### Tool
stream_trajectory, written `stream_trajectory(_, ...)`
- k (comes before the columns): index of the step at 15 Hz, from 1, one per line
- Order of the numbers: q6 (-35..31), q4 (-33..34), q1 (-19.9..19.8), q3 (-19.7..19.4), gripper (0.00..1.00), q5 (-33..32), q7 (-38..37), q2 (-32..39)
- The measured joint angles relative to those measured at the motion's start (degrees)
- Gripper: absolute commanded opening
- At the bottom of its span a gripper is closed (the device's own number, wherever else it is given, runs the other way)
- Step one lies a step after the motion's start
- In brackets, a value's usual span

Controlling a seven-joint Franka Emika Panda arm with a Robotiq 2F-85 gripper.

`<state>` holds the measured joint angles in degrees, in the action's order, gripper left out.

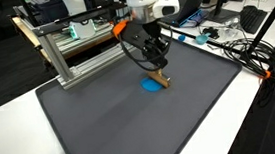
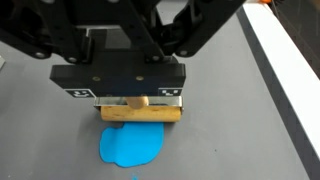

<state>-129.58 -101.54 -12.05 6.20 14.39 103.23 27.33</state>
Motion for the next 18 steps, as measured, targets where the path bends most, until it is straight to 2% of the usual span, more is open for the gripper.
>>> stream_trajectory(2,-0.6,-0.6,1.2,-0.5,0.22,-0.3,-3.4,-0.8)
stream_trajectory(5,-2.3,-2.8,4.6,-0.8,0.22,-0.5,-13.1,-4.3)
stream_trajectory(9,-8.7,-7.9,10.1,-0.7,0.22,-1.8,-28.5,-13.4)
stream_trajectory(11,-9.8,-10.4,12.2,-0.9,0.22,-5.1,-37.7,-18.6)
stream_trajectory(15,-8.5,-16.2,13.0,-1.8,0.22,-13.9,-55.4,-27.7)
stream_trajectory(18,-6.6,-21.8,12.5,-3.4,0.22,-18.0,-65.3,-32.9)
